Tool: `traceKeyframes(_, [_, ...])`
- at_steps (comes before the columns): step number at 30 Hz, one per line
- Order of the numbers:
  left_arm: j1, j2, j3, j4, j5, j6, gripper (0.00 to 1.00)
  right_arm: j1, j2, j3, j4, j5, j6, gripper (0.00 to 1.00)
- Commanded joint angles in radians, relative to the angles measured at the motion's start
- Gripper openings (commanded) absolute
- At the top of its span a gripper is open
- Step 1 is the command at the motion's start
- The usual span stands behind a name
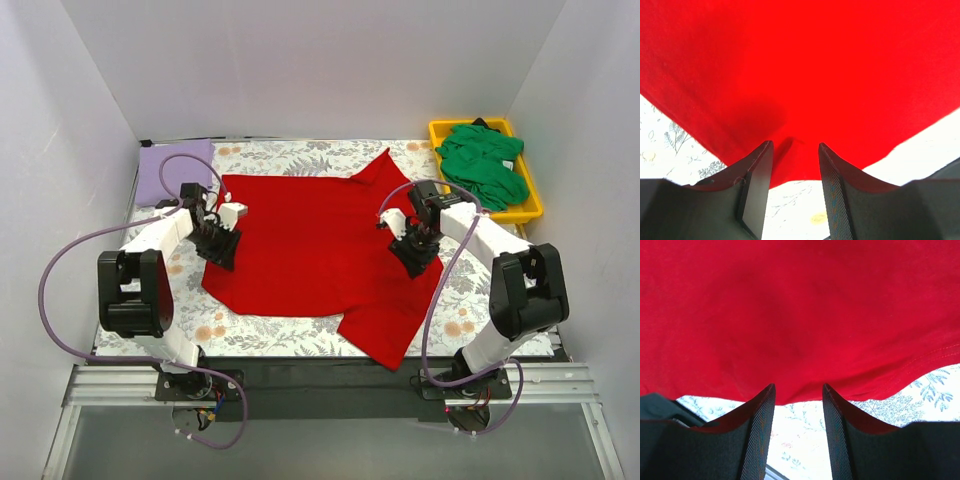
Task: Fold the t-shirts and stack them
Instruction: Flatten the tshirt out
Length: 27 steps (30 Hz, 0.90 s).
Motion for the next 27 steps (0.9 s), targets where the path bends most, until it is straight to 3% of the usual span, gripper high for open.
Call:
traceKeyframes(1, [-0.019,-0.055,-0.022,0.042,-0.103,0.036,0.4,0.007,0.008,-0.029,0.077,0.036,0.033,0.49])
traceKeyframes(18, [-0.082,-0.041,-0.125,0.096,-0.215,0.018,0.4,0.007,0.093,-0.046,0.12,0.071,0.076,0.49])
traceKeyframes(27, [-0.082,-0.138,-0.182,0.076,-0.301,0.054,0.38,0.007,0.097,-0.048,0.118,0.096,0.073,0.49])
